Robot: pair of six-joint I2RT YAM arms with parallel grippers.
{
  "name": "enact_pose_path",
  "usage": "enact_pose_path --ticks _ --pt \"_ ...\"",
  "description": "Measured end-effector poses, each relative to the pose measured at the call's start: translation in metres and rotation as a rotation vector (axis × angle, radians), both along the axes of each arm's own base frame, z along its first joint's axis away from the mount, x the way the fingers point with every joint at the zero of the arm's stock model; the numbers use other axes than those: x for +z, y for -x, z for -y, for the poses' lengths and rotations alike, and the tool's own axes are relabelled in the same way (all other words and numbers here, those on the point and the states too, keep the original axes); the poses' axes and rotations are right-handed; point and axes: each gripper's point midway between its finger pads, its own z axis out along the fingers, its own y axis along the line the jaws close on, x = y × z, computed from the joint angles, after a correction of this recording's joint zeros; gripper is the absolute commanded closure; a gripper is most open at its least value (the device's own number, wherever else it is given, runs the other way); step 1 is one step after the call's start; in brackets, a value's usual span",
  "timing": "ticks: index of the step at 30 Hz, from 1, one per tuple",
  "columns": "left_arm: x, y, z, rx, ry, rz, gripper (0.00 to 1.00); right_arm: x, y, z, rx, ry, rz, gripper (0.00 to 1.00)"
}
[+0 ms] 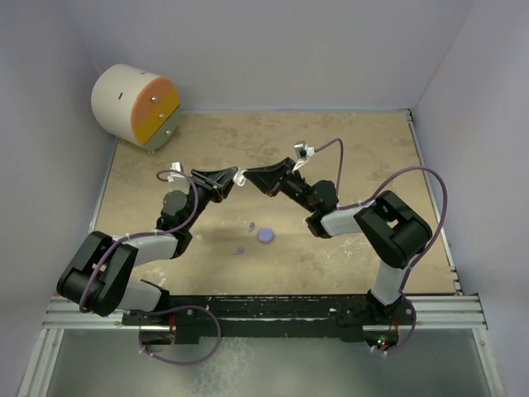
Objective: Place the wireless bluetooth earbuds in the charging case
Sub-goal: Place the earbud in the charging case.
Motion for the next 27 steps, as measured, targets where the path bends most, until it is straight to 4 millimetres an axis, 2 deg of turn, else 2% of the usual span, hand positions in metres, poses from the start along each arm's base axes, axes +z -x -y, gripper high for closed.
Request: enact_pose_path --ticks 8,18,27 --pt "-0.001 0.001 0.004 -0.005 0.001 -0.002 1.00 -0.025 -0.006 0.004 -0.031 0.003 -0.100 1.00" --pt "-0.006 0.001 0.006 -0.002 -0.002 -0.012 1.00 -0.032 -0.010 0.011 -0.074 -0.008 -0.135 1.00" --pt "-0.014 -0.001 0.010 -0.007 -0.006 -0.022 1.00 -0.030 -0.012 0.017 -0.099 -0.018 -0.141 1.00"
